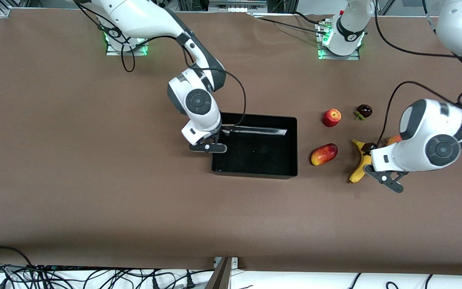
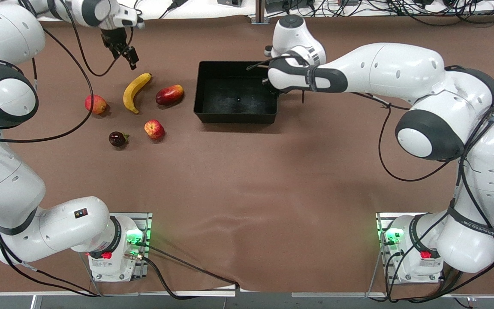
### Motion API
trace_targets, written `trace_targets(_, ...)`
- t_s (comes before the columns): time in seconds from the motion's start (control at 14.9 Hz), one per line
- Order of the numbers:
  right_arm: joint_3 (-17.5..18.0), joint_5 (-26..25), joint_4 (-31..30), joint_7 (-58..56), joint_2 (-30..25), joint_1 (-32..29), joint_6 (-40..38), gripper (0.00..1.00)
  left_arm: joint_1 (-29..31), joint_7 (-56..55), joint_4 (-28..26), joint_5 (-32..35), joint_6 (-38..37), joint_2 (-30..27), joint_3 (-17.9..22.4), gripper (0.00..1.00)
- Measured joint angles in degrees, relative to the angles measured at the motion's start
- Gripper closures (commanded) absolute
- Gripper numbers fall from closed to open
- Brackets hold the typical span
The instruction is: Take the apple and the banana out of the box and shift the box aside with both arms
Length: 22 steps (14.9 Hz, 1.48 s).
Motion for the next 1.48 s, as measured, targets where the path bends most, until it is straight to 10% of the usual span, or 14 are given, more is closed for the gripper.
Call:
trace_targets(0.54, -10.48, 1.43, -3.34, -31.67, -10.09, -12.33, -11.92, 1.00, -2.01, -14.16, 18.57, -3.22, -27.52, -1.06, -0.69, 0.00)
trace_targets(0.74, -13.19, 3.11, -8.11, -44.70, -13.52, -19.77, -11.99, 1.00, -6.77, -15.68, 22.22, -7.49, -28.69, -5.71, 6.84, 0.00)
trace_targets(1.08, -18.69, 3.30, -16.31, -51.74, -15.92, -24.57, -8.04, 1.00, -20.45, -22.01, 12.42, -19.66, -18.36, -17.36, 26.89, 0.00)
trace_targets(1.48, -19.43, 5.03, -23.74, -52.09, -15.90, -24.75, -0.14, 1.00, -24.03, -23.33, -4.90, -19.61, -4.66, -28.89, 29.53, 0.00)
